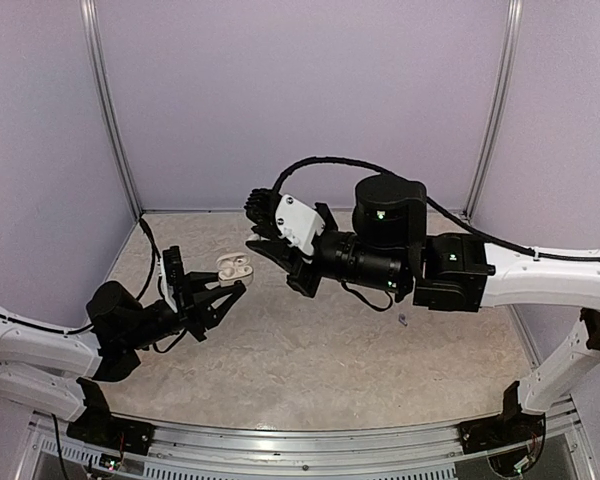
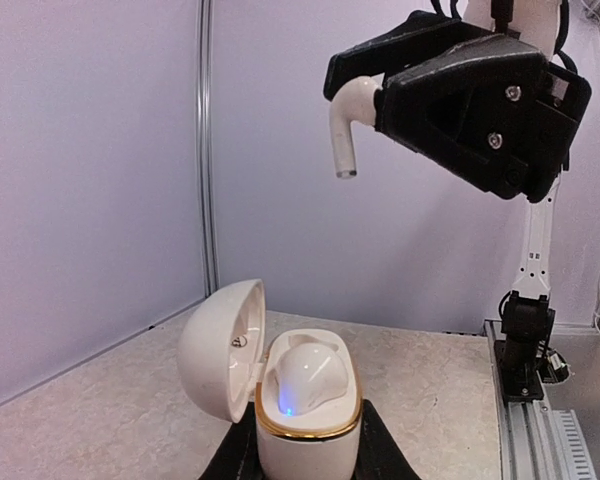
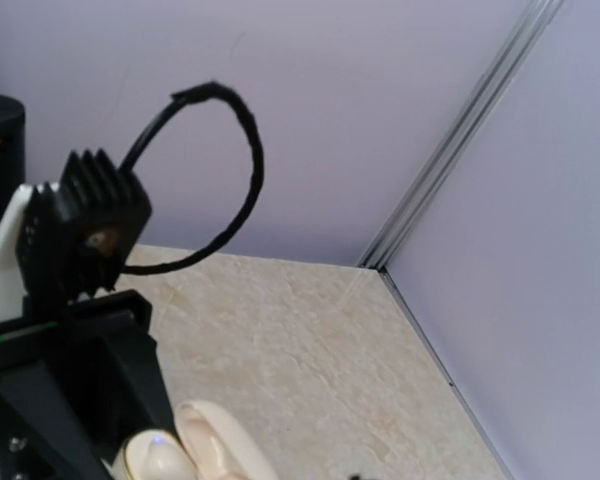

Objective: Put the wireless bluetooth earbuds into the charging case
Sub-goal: Insert the right earbud into the right side groove of the charging case, then adjust the right earbud in the right side groove of the charging case, then close the charging case with the earbuds.

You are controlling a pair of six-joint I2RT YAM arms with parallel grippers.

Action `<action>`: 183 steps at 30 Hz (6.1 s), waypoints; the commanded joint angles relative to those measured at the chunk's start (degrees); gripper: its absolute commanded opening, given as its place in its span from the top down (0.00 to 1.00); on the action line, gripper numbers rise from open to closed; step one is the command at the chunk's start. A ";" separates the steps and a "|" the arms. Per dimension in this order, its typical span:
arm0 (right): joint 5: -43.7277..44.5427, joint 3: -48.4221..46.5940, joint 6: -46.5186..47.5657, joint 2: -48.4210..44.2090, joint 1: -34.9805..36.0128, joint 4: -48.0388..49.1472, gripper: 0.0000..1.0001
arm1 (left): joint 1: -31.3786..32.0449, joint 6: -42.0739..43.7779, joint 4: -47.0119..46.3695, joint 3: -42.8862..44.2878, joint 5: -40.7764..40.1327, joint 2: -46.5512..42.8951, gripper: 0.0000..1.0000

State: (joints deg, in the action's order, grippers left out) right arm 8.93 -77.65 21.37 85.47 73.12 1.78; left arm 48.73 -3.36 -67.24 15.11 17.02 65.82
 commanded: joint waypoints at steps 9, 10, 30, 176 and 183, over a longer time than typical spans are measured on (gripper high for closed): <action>-2.33 2.78 -0.36 2.63 0.53 5.94 0.89 | 1.61 2.73 0.88 2.16 -1.89 -0.74 0.96; -2.27 2.84 -0.36 2.81 0.49 5.95 0.89 | 1.63 2.74 0.88 2.16 -1.82 -0.78 0.96; -2.35 4.93 -0.26 4.14 0.44 7.01 0.90 | 1.89 2.89 0.98 2.11 -1.08 -1.40 0.97; -20.81 0.98 -1.95 2.09 -9.44 -6.46 0.55 | 4.36 2.66 7.22 7.20 10.73 1.49 0.97; -24.65 1.29 -1.86 1.54 -9.41 -7.91 0.55 | 4.11 1.15 6.61 7.47 8.46 2.12 0.97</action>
State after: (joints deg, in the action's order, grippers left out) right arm -12.21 -76.25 19.00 87.64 63.88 -3.88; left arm 52.82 -1.26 -59.79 21.02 27.35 67.59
